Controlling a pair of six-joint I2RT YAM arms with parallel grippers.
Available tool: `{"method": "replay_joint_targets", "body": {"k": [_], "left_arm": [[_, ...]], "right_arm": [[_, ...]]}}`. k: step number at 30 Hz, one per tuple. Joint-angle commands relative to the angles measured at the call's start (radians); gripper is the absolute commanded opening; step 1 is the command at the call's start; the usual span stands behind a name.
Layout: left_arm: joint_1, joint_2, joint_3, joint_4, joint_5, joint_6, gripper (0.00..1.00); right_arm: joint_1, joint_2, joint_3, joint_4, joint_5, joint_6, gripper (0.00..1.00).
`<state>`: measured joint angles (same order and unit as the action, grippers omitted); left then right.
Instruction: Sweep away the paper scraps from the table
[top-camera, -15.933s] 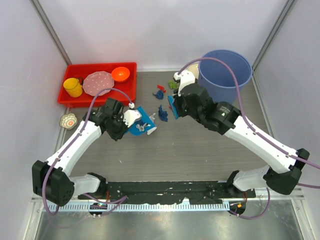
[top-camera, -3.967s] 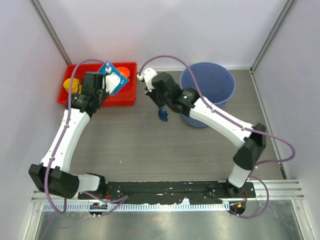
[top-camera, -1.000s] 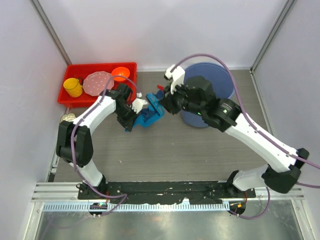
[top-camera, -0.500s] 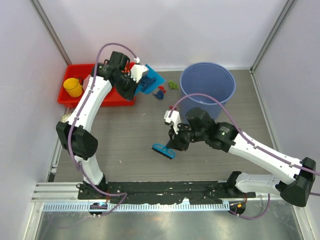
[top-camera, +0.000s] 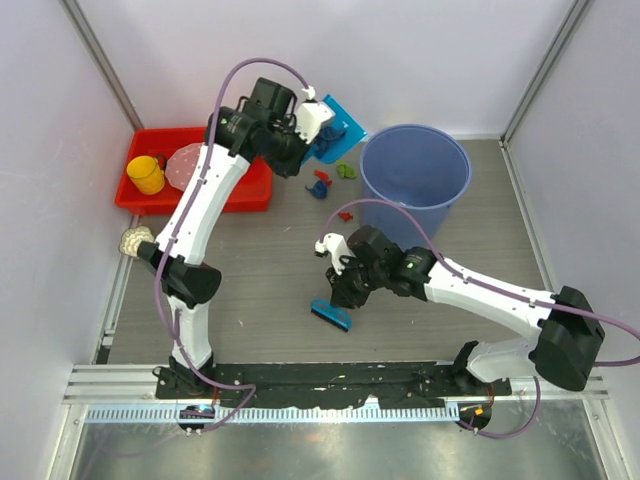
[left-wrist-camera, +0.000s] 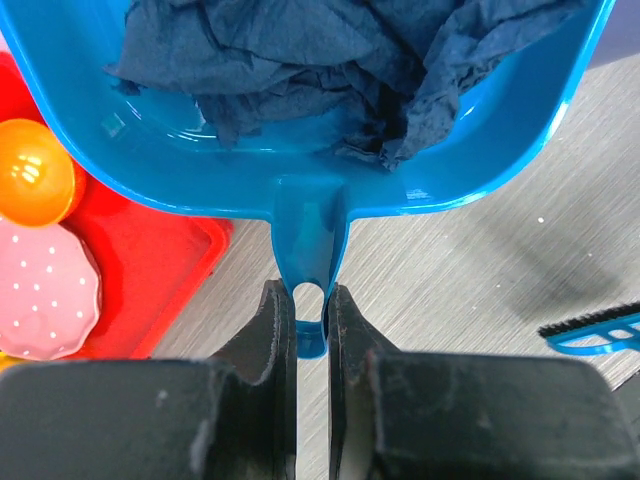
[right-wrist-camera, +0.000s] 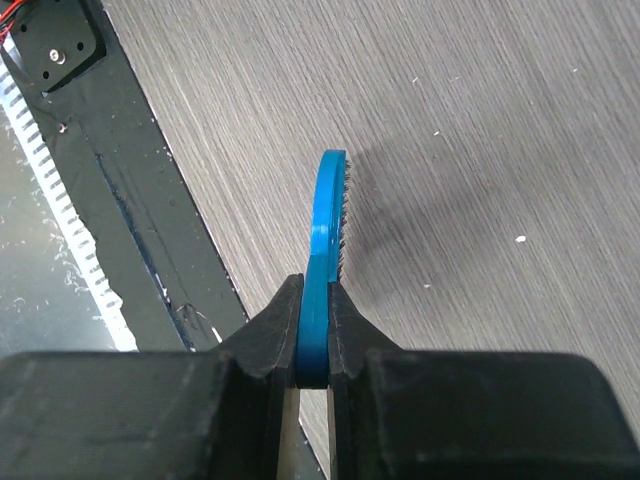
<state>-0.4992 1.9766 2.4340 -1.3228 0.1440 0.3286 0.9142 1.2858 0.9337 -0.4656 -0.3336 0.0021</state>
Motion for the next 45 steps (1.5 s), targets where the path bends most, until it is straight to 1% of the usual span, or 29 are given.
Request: {"method": "replay_joint_targets", "body": {"k": [1,3,4,5,7,8,9,11,12,14,15,18,19,21,22,24,25,29,31,34,35,37,38,39,40,41,43,44,45], "left_arm": [[-0.079,-0.021,0.039,0.031,-0.081,-0.082,0.0],[-0.111,-0.01,0.06,0.083,-0.135,-0.102,0.0],[-0.145,-0.002,0.074,0.094,-0.17,-0.103,0.0],[-0.16,0.028,0.118,0.103,-0.214,-0.1,0.0],[-0.209,0.066,0.175,0.105,-0.256,-0.096,0.0],[-0.225,0.102,0.219,0.108,-0.277,-0.088,0.0],[-0.242,0.119,0.23,0.12,-0.343,-0.065,0.0],[-0.294,0.142,0.226,0.166,-0.42,-0.021,0.0],[-0.311,0.149,0.224,0.186,-0.51,0.03,0.0],[-0.357,0.163,0.22,0.253,-0.598,0.085,0.0],[-0.37,0.171,0.217,0.276,-0.683,0.161,0.0],[-0.418,0.168,0.182,0.407,-0.808,0.295,0.0],[-0.439,0.162,0.148,0.486,-0.88,0.397,0.0],[-0.469,0.133,0.102,0.575,-0.931,0.492,0.0],[-0.478,0.122,0.05,0.67,-0.972,0.588,0.0],[-0.499,0.097,-0.004,0.755,-1.004,0.68,0.0],[-0.504,0.078,-0.057,0.842,-1.039,0.763,0.0],[-0.507,0.057,-0.141,0.991,-1.1,0.924,0.0],[-0.51,0.048,-0.167,1.055,-1.112,0.963,0.0],[-0.507,0.048,-0.139,1.053,-1.121,0.965,0.0],[-0.506,0.047,-0.13,1.042,-1.118,0.939,0.0],[-0.501,0.041,-0.084,0.973,-1.11,0.893,0.0],[-0.492,0.036,-0.051,0.94,-1.101,0.826,0.0],[-0.483,0.028,-0.038,0.872,-1.094,0.793,0.0],[-0.472,0.018,-0.033,0.841,-1.087,0.752,0.0],[-0.445,-0.013,-0.036,0.779,-1.065,0.675,0.0],[-0.408,-0.047,-0.046,0.69,-1.025,0.568,0.0],[-0.363,-0.085,-0.053,0.587,-0.993,0.456,0.0],[-0.339,-0.103,-0.058,0.535,-0.929,0.402,0.0]], "right_arm": [[-0.001,0.033,0.022,0.062,-0.016,0.038,0.01],[-0.001,0.047,0.028,0.062,-0.031,0.047,0.01],[-0.001,0.049,0.028,0.064,-0.035,0.049,0.01],[-0.001,0.044,0.028,0.065,-0.038,0.049,0.01],[-0.001,0.034,0.024,0.07,-0.042,0.053,0.01],[-0.001,0.026,0.021,0.077,-0.044,0.055,0.01],[-0.001,0.011,0.014,0.082,-0.045,0.062,0.01],[0.0,-0.003,0.007,0.1,-0.051,0.071,0.01],[-0.001,-0.02,-0.001,0.104,-0.051,0.075,0.01],[-0.001,-0.034,-0.009,0.11,-0.047,0.085,0.01],[-0.001,-0.043,-0.01,0.11,-0.044,0.087,0.01],[-0.001,-0.059,-0.012,0.097,-0.041,0.093,0.01],[-0.001,-0.069,-0.015,0.099,-0.041,0.096,0.01],[-0.001,-0.08,-0.019,0.1,-0.044,0.101,0.01],[0.0,-0.091,-0.021,0.105,-0.044,0.102,0.01],[0.0,-0.101,-0.024,0.11,-0.039,0.105,0.01],[-0.001,-0.112,-0.024,0.108,-0.038,0.104,0.01],[-0.001,-0.132,-0.027,0.101,-0.035,0.107,0.01],[-0.001,-0.141,-0.03,0.097,-0.03,0.107,0.01],[-0.001,-0.151,-0.027,0.099,-0.022,0.11,0.01],[-0.001,-0.152,-0.021,0.099,-0.022,0.11,0.01],[-0.001,-0.151,-0.001,0.091,-0.016,0.11,0.01],[-0.001,-0.143,0.011,0.087,-0.009,0.102,0.01],[-0.001,-0.137,0.025,0.068,0.007,0.095,0.01],[-0.001,-0.131,0.042,0.056,0.017,0.087,0.01],[-0.001,-0.111,0.078,0.045,0.027,0.078,0.01],[0.0,-0.088,0.141,0.018,0.073,0.052,0.01],[-0.001,-0.07,0.164,0.007,0.088,0.039,0.01],[-0.001,-0.037,0.187,-0.01,0.132,0.021,0.01]]}}
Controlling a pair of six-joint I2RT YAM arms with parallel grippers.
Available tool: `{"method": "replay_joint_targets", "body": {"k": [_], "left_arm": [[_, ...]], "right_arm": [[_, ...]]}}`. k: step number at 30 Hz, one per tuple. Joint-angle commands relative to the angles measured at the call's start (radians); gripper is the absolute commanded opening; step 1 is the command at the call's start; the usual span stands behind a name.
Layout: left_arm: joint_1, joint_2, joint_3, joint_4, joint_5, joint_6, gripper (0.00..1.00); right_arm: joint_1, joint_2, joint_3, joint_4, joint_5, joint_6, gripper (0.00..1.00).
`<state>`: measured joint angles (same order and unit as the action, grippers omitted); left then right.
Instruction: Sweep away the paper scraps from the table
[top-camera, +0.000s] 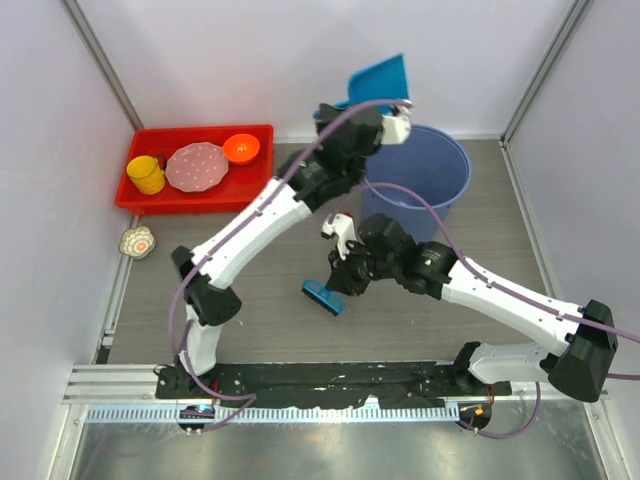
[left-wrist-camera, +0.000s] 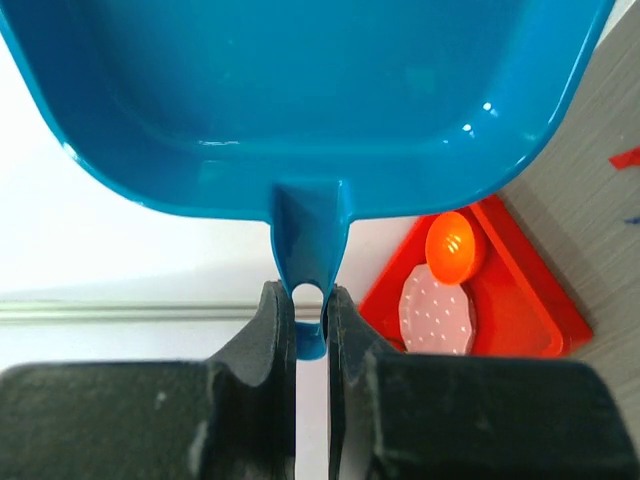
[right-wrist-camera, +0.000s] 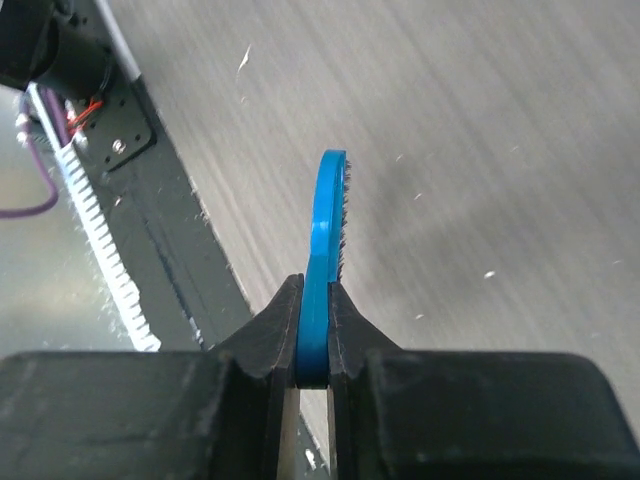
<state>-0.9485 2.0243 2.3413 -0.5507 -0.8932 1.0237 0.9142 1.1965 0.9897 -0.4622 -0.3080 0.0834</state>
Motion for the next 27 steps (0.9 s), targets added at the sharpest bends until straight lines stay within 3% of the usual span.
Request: {"method": "replay_joint_targets", "body": {"k": [1,3,6,10,17,22,27], "left_arm": [[0.169,-0.174,0.026,-0.286,0.152,-0.341,0.0],[0.233,-0.251,-0.034,-0.392,0.276,-0.469,0.0],[0.365,-0.388,-0.212,-0.422,0.415,-0.56,0.0],[0.54,-0.554,-0.518,-0.387,0.493,-0.574,0.0],[0.816,-0.731,-0.815,-0.394,0.672,-0.545,0.0],[0.87,-0.785,-0.968,-0.516,0.747,-0.487,0.0],[0.869,-0.762,-1.088,-0.591,0.807,-0.465,0.0]], "right_arm": [[-0.001,0.075,0.179,-0.018,0.131,-0.068,0.01],[-0.001,0.142,0.233,-0.027,0.18,-0.08,0.01],[-0.001,0.256,0.36,-0.027,0.305,-0.114,0.01],[-0.001,0.443,0.596,-0.041,0.535,-0.21,0.01],[-0.024,0.811,0.969,-0.033,0.985,-0.43,0.01],[-0.1,1.052,1.237,0.033,1.141,-0.574,0.01],[-0.179,1.209,1.284,0.239,1.201,-0.784,0.01]]}}
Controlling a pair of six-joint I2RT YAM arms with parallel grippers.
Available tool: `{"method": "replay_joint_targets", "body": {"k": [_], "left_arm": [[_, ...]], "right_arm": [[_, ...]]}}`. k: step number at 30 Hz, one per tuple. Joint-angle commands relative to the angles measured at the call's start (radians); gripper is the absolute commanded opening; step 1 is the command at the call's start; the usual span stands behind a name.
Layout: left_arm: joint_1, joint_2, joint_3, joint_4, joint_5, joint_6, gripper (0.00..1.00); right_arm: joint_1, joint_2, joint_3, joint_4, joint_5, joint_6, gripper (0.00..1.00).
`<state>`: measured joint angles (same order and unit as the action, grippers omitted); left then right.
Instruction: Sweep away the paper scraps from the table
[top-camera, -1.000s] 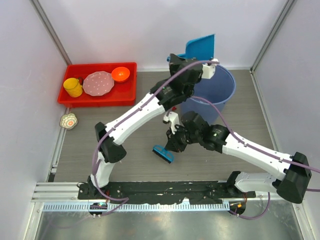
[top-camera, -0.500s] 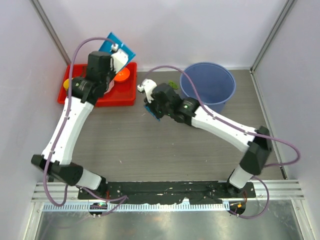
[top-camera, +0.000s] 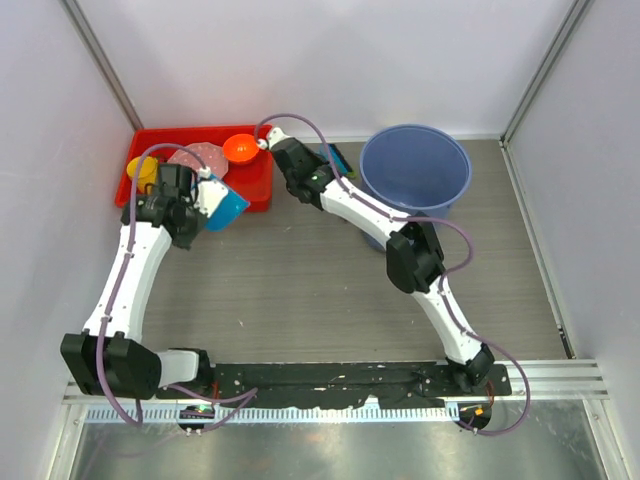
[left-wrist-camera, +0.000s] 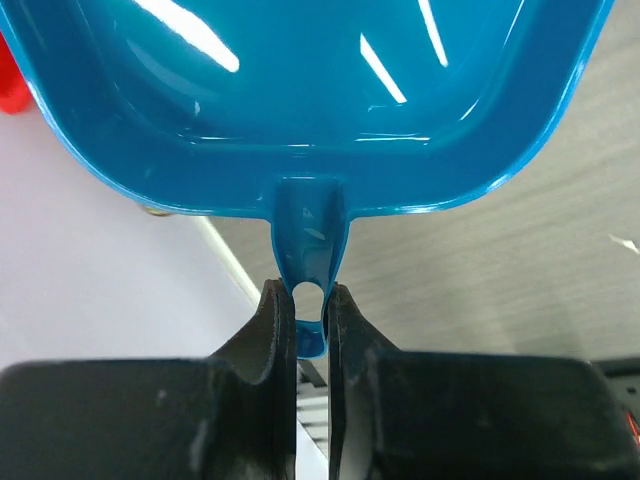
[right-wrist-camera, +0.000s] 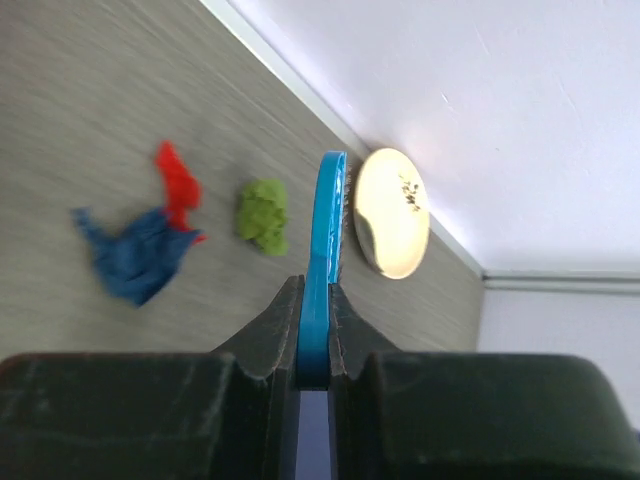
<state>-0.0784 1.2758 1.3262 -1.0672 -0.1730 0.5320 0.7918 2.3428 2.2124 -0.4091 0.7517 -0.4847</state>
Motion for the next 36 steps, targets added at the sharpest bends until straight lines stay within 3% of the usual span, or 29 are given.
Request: {"method": "replay_joint_targets", "body": {"k": [1,3,9,14,27,36], "left_arm": [[-0.001,-0.01,-0.12,-0.059,0.081,0.025,0.0],[0.0,0.002,-0.157,-0.042,0.075,0.019,0.0],[0.0,0.03,-0.212,-0.001,0.115,-0.004,0.0],[-0.001,0.057,-0.242,0.003,0.115,0.008,0.0],[-0.001,0.157,-0.355,0.062,0.147,0.059,0.0],[-0.026,0.198,-0.364,0.075,0.118,0.068,0.0]], "right_arm": [[-0.065,0.079,0.063,0.214,0.143,-0.239,0.01],[-0.088,0.127,0.073,0.282,0.129,-0.285,0.01],[-0.109,0.2,0.078,0.234,-0.095,-0.296,0.01],[-0.088,0.173,0.038,0.119,-0.231,-0.155,0.01],[0.072,-0.186,-0.479,0.125,-0.6,-0.048,0.01],[0.184,-0.376,-0.752,0.101,-0.615,0.06,0.01]]}}
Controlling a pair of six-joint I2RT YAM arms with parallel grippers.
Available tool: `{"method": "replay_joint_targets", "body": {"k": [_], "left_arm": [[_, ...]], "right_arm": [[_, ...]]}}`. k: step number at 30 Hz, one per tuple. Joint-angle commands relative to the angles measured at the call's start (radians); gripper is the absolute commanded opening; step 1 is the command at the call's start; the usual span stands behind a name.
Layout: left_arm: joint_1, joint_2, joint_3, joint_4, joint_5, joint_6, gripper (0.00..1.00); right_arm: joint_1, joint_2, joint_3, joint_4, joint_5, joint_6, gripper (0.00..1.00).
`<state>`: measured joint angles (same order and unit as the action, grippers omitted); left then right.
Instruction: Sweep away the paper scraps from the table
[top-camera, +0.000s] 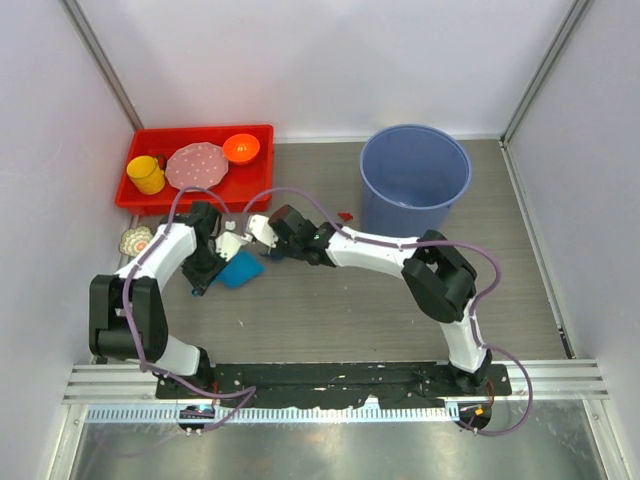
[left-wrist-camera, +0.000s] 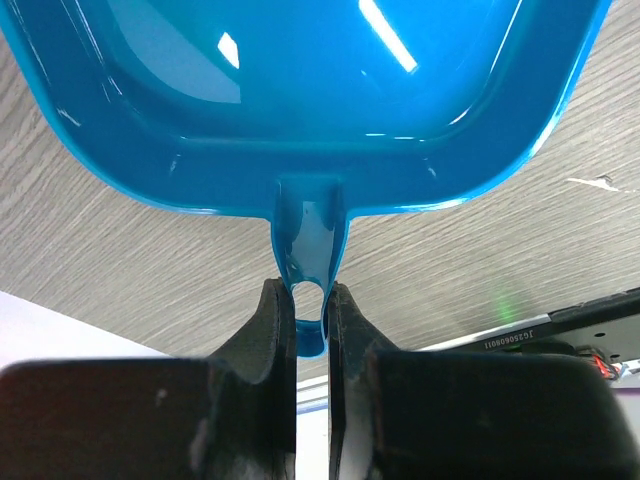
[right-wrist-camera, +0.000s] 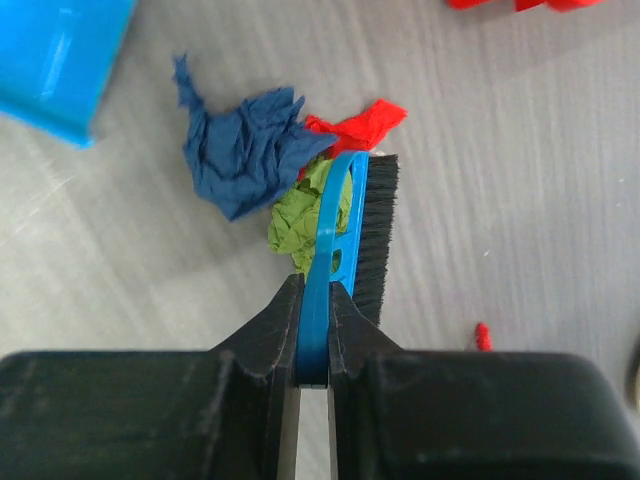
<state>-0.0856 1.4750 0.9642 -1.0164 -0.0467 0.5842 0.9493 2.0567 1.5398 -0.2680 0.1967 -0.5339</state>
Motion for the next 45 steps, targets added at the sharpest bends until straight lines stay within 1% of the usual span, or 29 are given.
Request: {"method": "replay_joint_targets", "body": {"k": [1,4,8,11,13,16,17,18,22,23,26,28,32,34,37,41,42,45], "left_arm": [[-0.023,-0.004,-0.004,0.022,-0.01,0.022,0.0],[-0.034,-0.001,-0.002,0.009,-0.01,0.04,0.0],[-0.036,0.015,0.013,-0.008,-0.05,0.069,0.0],[-0.036,0.036,0.025,-0.017,-0.073,0.095,0.0],[-0.036,0.056,0.034,-0.021,-0.084,0.103,0.0],[-0.039,0.083,0.059,-0.025,-0.079,0.105,0.0],[-0.039,0.105,0.074,-0.027,-0.075,0.101,0.0],[-0.042,0.111,0.077,-0.028,-0.068,0.098,0.0],[-0.052,0.131,0.087,-0.021,-0.064,0.095,0.0],[-0.052,0.133,0.087,-0.013,-0.062,0.095,0.0],[-0.063,0.142,0.091,-0.007,-0.059,0.094,0.0],[-0.071,0.153,0.094,-0.004,-0.058,0.094,0.0],[-0.091,0.177,0.108,0.015,-0.047,0.078,0.0],[-0.106,0.191,0.117,0.018,-0.029,0.068,0.0],[-0.134,0.205,0.12,0.033,-0.01,0.063,0.0],[-0.152,0.22,0.137,0.056,0.044,0.04,0.0],[-0.154,0.223,0.143,0.061,0.085,0.037,0.0],[-0.154,0.217,0.148,0.078,0.14,0.031,0.0]], "right_arm": [[0.029,-0.124,-0.089,-0.037,-0.022,0.136,0.01],[0.034,-0.17,-0.09,-0.051,0.049,0.193,0.01],[0.032,-0.222,-0.041,-0.079,0.167,0.253,0.01],[0.032,-0.25,0.005,-0.088,0.201,0.322,0.01],[0.032,-0.259,0.017,-0.053,0.211,0.371,0.01],[0.032,-0.25,0.014,0.028,0.161,0.478,0.01],[0.031,-0.239,0.035,0.035,0.155,0.506,0.01],[0.029,-0.21,0.052,0.036,0.149,0.569,0.01],[0.029,-0.126,0.143,-0.017,0.132,0.678,0.01],[0.029,-0.11,0.175,-0.036,0.129,0.687,0.01],[0.031,-0.066,0.195,-0.076,0.122,0.703,0.01],[0.031,-0.05,0.191,-0.085,0.106,0.716,0.01],[0.032,-0.046,0.152,-0.066,0.02,0.764,0.01],[0.032,-0.053,0.131,-0.036,-0.015,0.784,0.01],[0.032,-0.076,0.085,0.036,-0.124,0.824,0.01],[0.032,-0.107,0.053,0.082,-0.233,0.867,0.01],[0.032,-0.13,0.045,0.096,-0.253,0.873,0.01],[0.032,-0.173,0.011,0.115,-0.261,0.874,0.01]]}}
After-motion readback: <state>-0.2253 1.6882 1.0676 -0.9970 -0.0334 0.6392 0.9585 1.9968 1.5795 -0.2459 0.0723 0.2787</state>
